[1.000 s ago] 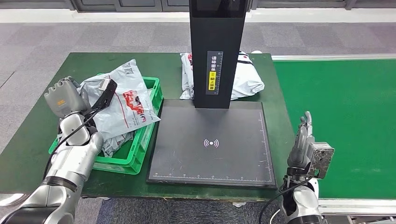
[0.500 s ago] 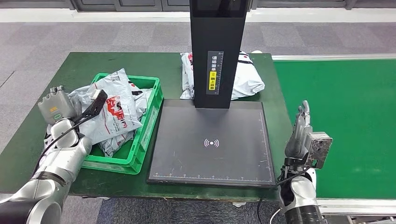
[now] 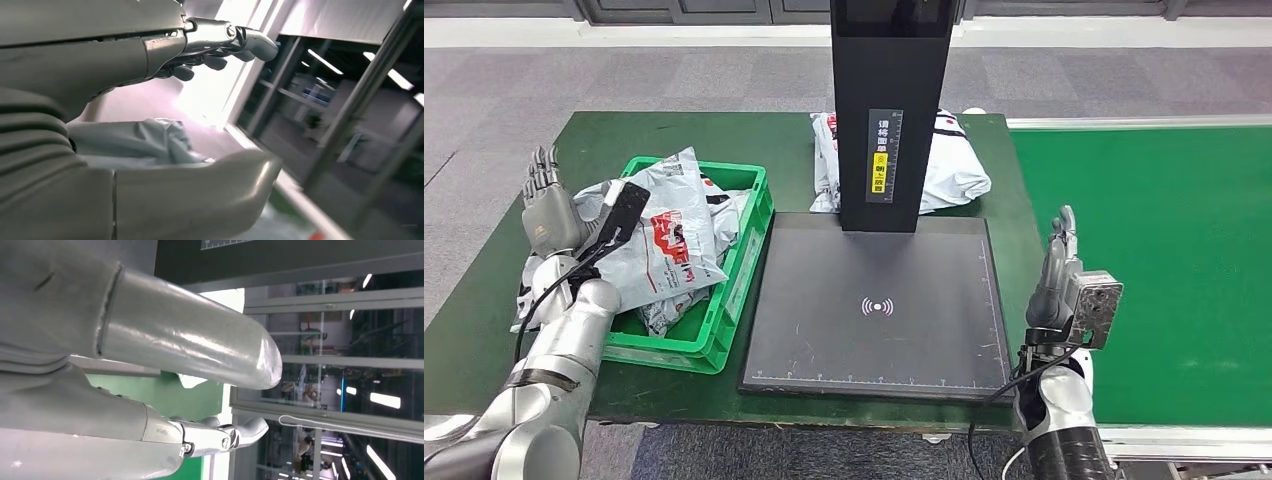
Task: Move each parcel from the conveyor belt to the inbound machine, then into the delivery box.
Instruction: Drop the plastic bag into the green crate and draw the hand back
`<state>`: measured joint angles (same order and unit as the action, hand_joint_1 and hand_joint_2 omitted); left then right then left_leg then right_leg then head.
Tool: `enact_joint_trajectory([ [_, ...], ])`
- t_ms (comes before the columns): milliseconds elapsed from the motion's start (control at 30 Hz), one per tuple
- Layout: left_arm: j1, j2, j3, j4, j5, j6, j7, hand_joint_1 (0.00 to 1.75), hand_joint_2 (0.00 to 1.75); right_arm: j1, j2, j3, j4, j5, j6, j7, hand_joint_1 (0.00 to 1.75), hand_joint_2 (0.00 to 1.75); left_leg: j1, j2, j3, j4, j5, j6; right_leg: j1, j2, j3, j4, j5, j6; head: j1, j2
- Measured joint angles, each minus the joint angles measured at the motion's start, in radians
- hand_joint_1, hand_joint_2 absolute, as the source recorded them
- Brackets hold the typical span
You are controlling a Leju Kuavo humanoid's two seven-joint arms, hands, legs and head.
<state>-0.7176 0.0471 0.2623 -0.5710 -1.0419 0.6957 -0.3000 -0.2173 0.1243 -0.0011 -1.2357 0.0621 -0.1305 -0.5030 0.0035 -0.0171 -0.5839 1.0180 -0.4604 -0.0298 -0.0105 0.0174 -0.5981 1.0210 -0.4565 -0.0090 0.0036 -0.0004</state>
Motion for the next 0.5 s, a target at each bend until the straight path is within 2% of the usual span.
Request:
enact_joint_trajectory([
  [67,0.001,-0.013,0.022,-0.021,0.117,-0.016,-0.079,0.0,0.0,-0.009,-0.001,0.0,0.02,-0.012,0.006,-0.014,0.0,0.0,0.0,0.0,0.0,0.0,0.0,0.0,0.0,0.0,0.0,0.0,0.0,0.0,0.0,0.0],
  [133,0.003,-0.021,0.029,-0.043,0.225,-0.047,-0.122,0.0,0.0,-0.013,-0.005,0.0,0.036,-0.03,0.006,-0.023,0.0,0.0,0.0,0.0,0.0,0.0,0.0,0.0,0.0,0.0,0.0,0.0,0.0,0.0,0.0,0.0],
  [300,0.006,-0.043,0.029,-0.089,0.423,-0.155,-0.185,0.0,0.0,-0.015,-0.014,0.0,0.057,-0.054,0.005,-0.035,0.0,0.0,0.0,-0.001,-0.001,0.0,0.0,0.0,0.0,-0.001,0.0,0.0,0.0,0.0,0.0,0.0],
  [500,0.009,-0.089,0.026,-0.135,0.546,-0.251,-0.251,0.0,0.0,-0.026,-0.014,0.008,0.061,-0.036,-0.02,-0.04,0.0,0.0,0.0,-0.001,-0.001,0.0,0.0,0.0,0.0,-0.001,0.0,0.0,0.0,0.0,0.0,0.0],
])
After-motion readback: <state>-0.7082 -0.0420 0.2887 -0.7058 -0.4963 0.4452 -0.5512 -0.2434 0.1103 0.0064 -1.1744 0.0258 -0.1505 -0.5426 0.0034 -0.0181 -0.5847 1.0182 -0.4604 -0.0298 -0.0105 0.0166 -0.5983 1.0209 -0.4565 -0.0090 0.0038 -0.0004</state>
